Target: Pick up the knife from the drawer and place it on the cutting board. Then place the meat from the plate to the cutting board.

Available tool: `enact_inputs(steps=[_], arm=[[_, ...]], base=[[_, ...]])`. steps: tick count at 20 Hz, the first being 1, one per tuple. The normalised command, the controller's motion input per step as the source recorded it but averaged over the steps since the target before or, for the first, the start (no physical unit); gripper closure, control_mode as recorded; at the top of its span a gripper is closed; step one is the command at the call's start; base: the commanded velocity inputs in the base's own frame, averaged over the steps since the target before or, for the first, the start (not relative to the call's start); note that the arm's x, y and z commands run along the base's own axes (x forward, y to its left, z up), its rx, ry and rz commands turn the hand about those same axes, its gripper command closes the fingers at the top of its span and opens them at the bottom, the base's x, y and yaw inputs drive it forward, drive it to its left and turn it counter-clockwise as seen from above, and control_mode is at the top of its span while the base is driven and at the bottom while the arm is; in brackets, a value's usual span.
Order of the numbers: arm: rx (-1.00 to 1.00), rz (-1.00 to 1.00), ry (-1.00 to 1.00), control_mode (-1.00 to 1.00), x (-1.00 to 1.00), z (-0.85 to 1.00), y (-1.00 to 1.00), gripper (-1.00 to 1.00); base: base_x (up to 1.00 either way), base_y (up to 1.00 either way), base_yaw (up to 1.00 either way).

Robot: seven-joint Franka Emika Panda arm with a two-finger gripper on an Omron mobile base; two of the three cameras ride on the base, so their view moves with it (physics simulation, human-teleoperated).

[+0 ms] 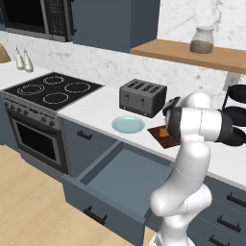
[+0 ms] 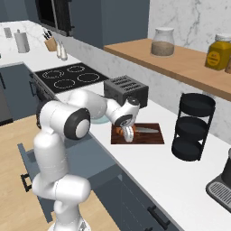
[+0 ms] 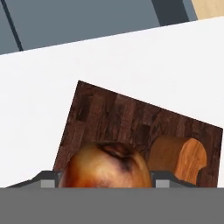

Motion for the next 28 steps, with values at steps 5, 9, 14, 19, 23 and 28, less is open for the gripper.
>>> enact_inputs(steps=[5,9,14,19,23,28], arm=[[0.0,0.0,-0.02,-1.0,0.23,-0.16,0.0,1.0],[0.0,0.04,0.0,-1.0,0.08,0.0,0.0,1.0],[0.0,0.03,0.0,-1.0,0.0,0.0,0.0,-1.0],[0.0,0.03,0.0,-1.0,0.0,0.0,0.0,-1.0],[0.0,0.02,-0.04,-1.0,0.0,0.0,0.0,-1.0],[0.0,0.01,-0.05,-1.0,0.0,0.0,0.0,-1.0]], base=[[0.0,0.0,0.0],[0.0,0.0,0.0],[0.0,0.0,0.0],[0.0,0.0,0.0],[0.0,0.0,0.0],[0.0,0.0,0.0]])
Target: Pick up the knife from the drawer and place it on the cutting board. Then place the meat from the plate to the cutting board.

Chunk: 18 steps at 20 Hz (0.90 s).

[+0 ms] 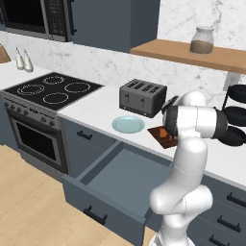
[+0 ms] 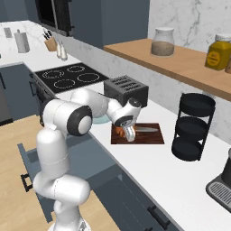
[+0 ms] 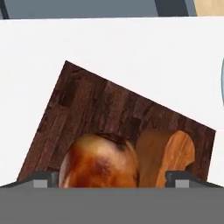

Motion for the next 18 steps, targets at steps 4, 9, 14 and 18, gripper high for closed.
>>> enact_inputs(steps=[4,9,14,18], arm=[[-0.03,0.0,-0.02,-1.0,-0.01,0.14,0.0,-1.0],[-0.16,0.0,0.0,-1.0,-0.16,0.46,0.07,-1.0],[-0.23,0.0,0.06,-1.0,-0.06,0.19,0.5,-1.0],[-0.31,0.0,0.11,-1.0,-0.05,0.24,0.97,-1.0]], base=[[0.0,0.0,0.0],[0.0,0.0,0.0],[0.0,0.0,0.0],[0.0,0.0,0.0]])
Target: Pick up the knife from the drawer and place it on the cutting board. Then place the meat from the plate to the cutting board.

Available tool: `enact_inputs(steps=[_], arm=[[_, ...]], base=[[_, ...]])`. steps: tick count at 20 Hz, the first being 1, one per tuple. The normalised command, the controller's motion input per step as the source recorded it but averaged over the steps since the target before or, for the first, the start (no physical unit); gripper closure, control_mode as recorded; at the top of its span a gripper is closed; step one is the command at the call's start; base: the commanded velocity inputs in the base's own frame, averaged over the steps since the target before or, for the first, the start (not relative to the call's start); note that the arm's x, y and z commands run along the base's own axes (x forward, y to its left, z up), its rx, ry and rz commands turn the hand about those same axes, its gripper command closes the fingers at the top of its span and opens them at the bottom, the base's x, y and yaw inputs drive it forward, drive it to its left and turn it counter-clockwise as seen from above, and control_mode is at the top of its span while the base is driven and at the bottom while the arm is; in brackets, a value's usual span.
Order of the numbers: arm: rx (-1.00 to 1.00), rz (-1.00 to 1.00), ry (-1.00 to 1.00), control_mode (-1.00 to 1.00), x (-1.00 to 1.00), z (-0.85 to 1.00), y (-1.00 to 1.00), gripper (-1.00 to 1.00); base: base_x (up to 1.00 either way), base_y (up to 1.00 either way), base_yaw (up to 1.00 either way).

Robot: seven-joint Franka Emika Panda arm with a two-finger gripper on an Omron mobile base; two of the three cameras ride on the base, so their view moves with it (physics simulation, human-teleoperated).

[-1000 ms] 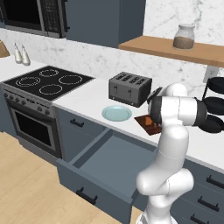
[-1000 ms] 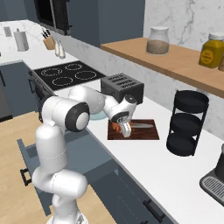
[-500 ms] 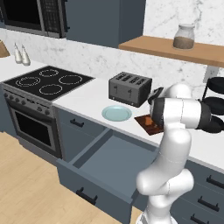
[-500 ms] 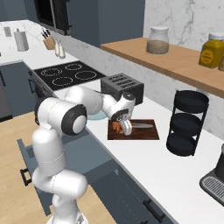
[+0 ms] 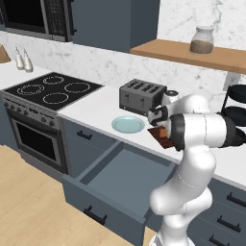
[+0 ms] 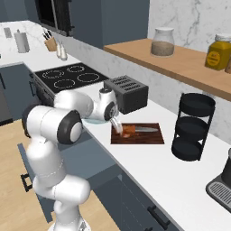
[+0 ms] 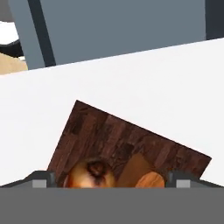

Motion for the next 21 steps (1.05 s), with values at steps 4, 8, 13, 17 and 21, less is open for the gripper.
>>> enact_inputs(steps=[4,8,13,17,21], arm=[[-0.31,0.1,0.11,-1.0,-0.32,0.55,0.89,-1.0],[-0.03,0.19,0.16,-1.0,-0.35,0.97,0.31,-1.0],[0.19,0.1,0.06,-1.0,-0.35,0.91,0.0,-1.0],[0.09,0.25,-0.05,-1.0,-0.82,0.12,0.01,-1.0],[-0.02,0.29,-0.11,-1.0,-1.0,0.0,0.23,-1.0]], base=[[0.0,0.0,0.0],[0.0,0.0,0.0],[0.0,0.0,0.0],[0.0,0.0,0.0],[0.0,0.0,0.0]])
